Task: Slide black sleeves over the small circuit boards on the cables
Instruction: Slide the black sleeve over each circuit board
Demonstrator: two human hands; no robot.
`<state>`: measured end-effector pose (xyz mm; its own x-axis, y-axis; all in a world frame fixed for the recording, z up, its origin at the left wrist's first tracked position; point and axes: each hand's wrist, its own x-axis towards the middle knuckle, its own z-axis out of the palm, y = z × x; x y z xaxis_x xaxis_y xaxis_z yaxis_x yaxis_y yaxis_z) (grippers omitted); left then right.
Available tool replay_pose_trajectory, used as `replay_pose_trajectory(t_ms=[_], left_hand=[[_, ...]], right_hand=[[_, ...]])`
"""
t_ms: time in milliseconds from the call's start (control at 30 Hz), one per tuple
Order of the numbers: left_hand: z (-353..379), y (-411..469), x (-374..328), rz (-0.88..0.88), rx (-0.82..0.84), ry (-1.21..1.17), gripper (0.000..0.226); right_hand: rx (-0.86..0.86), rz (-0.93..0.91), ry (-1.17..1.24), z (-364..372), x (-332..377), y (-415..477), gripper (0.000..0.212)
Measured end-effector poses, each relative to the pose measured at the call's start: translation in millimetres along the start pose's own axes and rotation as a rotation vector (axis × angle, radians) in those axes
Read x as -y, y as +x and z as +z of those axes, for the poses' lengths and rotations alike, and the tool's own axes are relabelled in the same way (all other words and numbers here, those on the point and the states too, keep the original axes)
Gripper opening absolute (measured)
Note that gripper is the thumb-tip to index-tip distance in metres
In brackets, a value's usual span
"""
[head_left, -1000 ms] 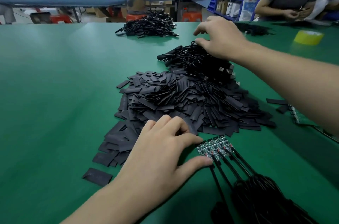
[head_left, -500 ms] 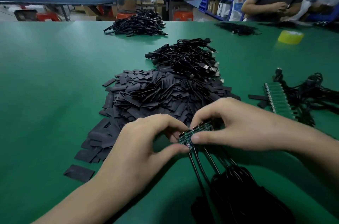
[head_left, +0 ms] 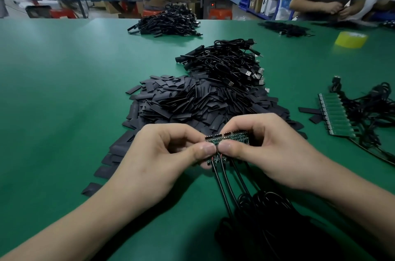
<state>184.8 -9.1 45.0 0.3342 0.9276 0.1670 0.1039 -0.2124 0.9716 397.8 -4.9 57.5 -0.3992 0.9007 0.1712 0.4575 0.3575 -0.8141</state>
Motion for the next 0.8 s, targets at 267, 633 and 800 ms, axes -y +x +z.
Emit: replay_pose_trajectory(t_ms=[267, 633, 800], left_hand=[[1, 0, -3, -0.030, 0.028, -0.110, 0.013], [-1, -1, -3, -0.086, 0.070, -0.145, 0.013], [-1, -2, -4, -0.091, 0.083, -0.161, 0.013]], right_hand=[[0.071, 0.032, 0.264, 0, -4, 1, 0.010], [0.112, 0.082, 0.416, 6, -11, 1, 0.015], [0.118, 0.111, 0.485, 9, -11, 1, 0.009]])
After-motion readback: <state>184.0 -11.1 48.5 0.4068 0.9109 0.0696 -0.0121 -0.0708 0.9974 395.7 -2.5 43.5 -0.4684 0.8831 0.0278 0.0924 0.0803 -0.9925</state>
